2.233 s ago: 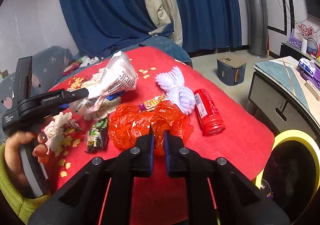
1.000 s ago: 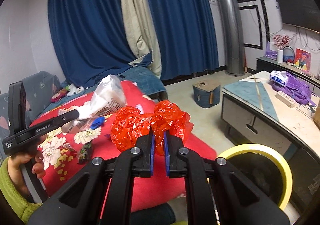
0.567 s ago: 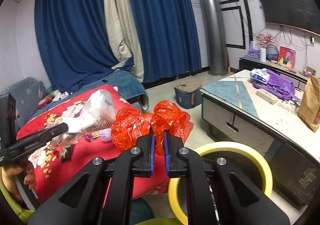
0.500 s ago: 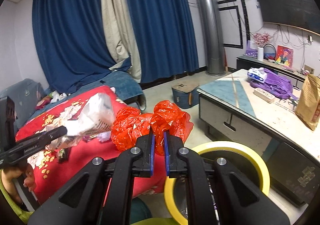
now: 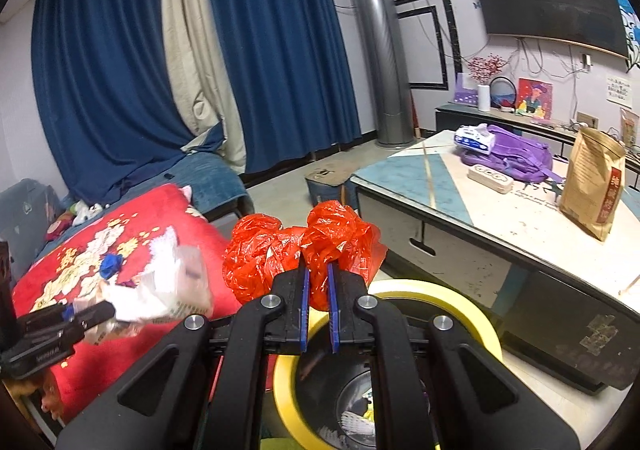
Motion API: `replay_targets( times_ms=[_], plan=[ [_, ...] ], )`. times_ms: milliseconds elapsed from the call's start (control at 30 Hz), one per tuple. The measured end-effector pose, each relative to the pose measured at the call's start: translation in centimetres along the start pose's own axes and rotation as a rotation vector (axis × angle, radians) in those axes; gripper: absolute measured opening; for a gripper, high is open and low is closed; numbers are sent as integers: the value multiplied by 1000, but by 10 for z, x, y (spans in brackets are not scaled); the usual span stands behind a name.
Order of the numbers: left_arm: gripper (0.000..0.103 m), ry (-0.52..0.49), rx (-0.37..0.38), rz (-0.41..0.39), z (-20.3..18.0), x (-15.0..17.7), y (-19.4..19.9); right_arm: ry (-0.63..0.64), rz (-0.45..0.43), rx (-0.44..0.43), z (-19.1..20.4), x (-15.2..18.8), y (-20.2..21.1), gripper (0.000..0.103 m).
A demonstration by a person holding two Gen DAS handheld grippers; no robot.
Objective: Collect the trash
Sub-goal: 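Carry the red mesh bag and white plastic bag over the bin with both tools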
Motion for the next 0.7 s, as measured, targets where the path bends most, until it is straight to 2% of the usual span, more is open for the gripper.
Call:
replay_targets(
  times_ms=[700],
  plan=[
    [23, -161, 68, 151, -70, 33, -60, -39, 39, 105, -48, 19, -23, 8]
  ],
)
Point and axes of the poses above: each gripper's, at about its wrist camera, not at the fingertips, and y roughly against the way its jaws point, z to its left, x to its underside, the point moved 3 cm from there along -y, roughly the way its jaws point, and after that the axes turned 2 degrees about z, right-handed, at the moved point
